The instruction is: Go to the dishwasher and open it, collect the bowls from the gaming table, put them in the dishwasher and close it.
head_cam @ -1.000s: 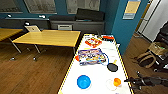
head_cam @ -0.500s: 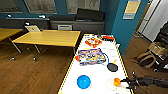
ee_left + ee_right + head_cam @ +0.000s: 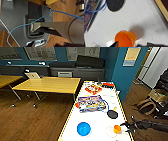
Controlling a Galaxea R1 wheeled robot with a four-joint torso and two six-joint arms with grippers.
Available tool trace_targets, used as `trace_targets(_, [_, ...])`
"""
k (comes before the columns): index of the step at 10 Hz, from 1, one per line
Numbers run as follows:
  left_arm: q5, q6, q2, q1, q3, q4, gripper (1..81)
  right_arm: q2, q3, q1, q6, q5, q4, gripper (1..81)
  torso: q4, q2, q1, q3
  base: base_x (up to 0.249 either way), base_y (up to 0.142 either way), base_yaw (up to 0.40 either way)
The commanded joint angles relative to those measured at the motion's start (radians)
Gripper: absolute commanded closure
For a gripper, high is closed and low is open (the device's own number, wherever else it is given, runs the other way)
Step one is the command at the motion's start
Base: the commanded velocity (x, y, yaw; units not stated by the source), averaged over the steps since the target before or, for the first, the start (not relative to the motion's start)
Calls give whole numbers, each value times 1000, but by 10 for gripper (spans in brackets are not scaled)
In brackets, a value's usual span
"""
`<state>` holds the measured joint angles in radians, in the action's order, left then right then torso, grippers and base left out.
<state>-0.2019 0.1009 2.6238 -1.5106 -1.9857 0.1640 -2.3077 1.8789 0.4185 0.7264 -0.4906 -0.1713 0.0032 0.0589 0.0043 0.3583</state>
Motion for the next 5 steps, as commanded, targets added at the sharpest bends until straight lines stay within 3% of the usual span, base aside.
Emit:
trace_targets(1, [61, -6, -16, 5, 19, 3, 10, 12, 32, -138, -2, -43, -20, 10, 0, 0, 0, 0, 0, 0, 0])
trace_targets(5, [78, -4, -13, 5, 1, 2, 10, -46, 94, -112, -4, -43, -20, 10, 0, 0, 0, 0, 0, 0, 0])
